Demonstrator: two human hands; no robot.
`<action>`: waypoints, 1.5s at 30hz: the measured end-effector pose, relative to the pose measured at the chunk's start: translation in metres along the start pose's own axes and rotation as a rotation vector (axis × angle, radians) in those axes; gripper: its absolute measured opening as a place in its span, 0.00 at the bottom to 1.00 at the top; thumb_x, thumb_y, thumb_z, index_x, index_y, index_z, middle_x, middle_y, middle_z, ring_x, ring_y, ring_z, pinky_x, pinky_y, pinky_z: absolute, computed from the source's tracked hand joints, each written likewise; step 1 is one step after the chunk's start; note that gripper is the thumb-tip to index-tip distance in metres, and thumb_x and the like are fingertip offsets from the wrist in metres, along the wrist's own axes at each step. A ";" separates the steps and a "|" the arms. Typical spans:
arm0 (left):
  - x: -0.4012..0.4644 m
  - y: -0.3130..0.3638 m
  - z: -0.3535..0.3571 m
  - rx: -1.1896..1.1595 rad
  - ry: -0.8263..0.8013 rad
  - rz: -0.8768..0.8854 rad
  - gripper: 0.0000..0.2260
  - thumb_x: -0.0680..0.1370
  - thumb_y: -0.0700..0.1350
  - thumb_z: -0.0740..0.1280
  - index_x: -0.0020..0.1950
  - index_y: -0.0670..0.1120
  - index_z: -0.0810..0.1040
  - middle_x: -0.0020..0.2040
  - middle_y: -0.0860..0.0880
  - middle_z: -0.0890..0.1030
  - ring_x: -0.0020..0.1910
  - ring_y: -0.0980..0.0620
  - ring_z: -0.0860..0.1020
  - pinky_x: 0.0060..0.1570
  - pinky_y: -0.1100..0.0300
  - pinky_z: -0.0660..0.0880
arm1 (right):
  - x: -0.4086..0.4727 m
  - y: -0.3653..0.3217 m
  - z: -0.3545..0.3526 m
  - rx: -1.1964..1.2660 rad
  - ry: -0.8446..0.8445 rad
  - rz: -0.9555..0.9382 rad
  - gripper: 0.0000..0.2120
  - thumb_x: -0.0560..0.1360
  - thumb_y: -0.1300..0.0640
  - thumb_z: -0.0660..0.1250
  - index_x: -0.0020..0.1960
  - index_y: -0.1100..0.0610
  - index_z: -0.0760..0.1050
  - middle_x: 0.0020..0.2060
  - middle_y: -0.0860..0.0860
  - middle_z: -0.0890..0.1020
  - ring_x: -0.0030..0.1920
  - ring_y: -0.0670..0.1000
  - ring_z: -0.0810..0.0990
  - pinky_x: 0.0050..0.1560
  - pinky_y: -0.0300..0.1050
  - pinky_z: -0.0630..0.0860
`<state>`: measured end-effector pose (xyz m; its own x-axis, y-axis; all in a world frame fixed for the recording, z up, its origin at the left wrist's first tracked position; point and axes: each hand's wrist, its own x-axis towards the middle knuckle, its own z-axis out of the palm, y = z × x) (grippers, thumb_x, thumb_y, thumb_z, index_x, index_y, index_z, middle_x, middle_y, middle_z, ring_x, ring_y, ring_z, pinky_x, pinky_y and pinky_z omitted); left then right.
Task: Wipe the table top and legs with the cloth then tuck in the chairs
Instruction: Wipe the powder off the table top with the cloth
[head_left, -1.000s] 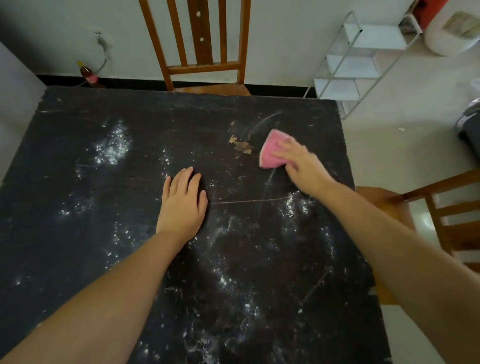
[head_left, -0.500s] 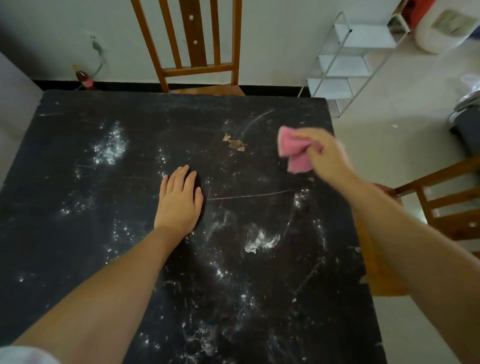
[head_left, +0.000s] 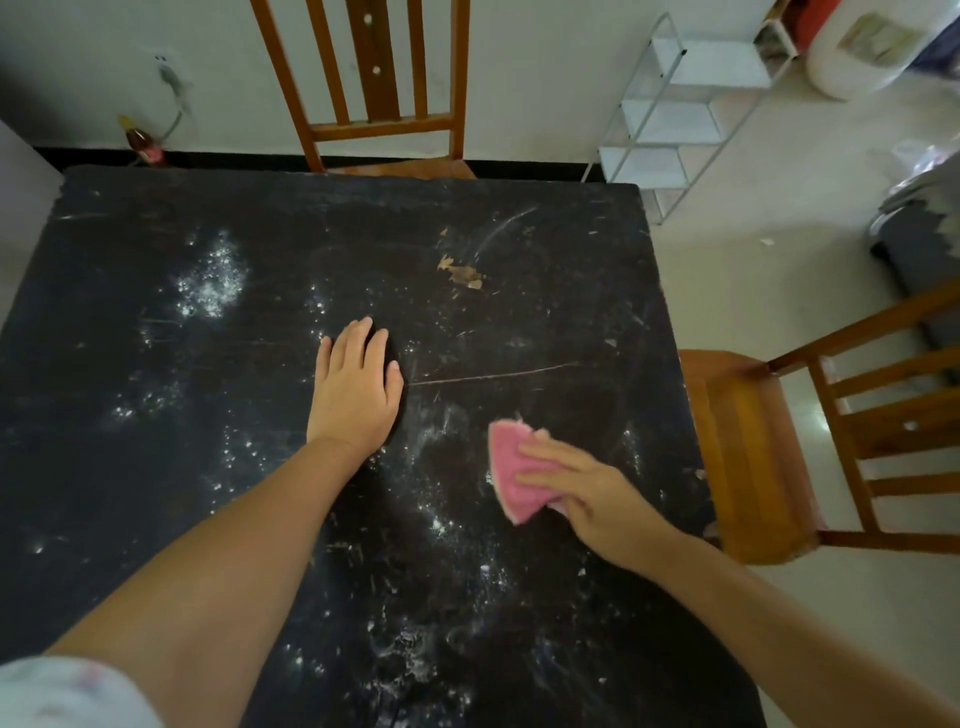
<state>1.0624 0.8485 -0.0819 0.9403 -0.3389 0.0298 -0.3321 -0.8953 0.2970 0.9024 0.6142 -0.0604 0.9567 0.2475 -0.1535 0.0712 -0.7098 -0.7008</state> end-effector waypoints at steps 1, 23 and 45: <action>0.000 0.000 0.000 0.002 -0.004 -0.002 0.19 0.81 0.45 0.54 0.70 0.40 0.64 0.73 0.41 0.62 0.73 0.44 0.56 0.73 0.48 0.47 | 0.009 -0.007 -0.007 0.086 -0.019 0.037 0.24 0.74 0.72 0.59 0.60 0.46 0.73 0.65 0.38 0.69 0.65 0.32 0.65 0.67 0.30 0.63; 0.001 -0.004 0.002 -0.004 -0.008 -0.019 0.27 0.78 0.54 0.42 0.74 0.42 0.57 0.73 0.42 0.61 0.73 0.46 0.57 0.72 0.49 0.47 | 0.220 -0.001 -0.040 -0.432 0.095 -0.053 0.24 0.79 0.62 0.58 0.74 0.55 0.58 0.75 0.55 0.56 0.75 0.57 0.50 0.74 0.52 0.46; -0.046 -0.139 -0.042 0.029 0.114 -0.360 0.19 0.80 0.45 0.54 0.70 0.42 0.65 0.73 0.42 0.63 0.73 0.45 0.56 0.72 0.45 0.44 | 0.296 -0.016 -0.033 -0.368 0.207 0.116 0.20 0.75 0.65 0.58 0.67 0.57 0.69 0.69 0.58 0.66 0.69 0.60 0.63 0.71 0.57 0.60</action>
<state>1.0683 1.0009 -0.0842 0.9989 0.0316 0.0347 0.0207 -0.9596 0.2806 1.1936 0.6770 -0.0717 0.9980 0.0414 -0.0475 0.0199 -0.9222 -0.3862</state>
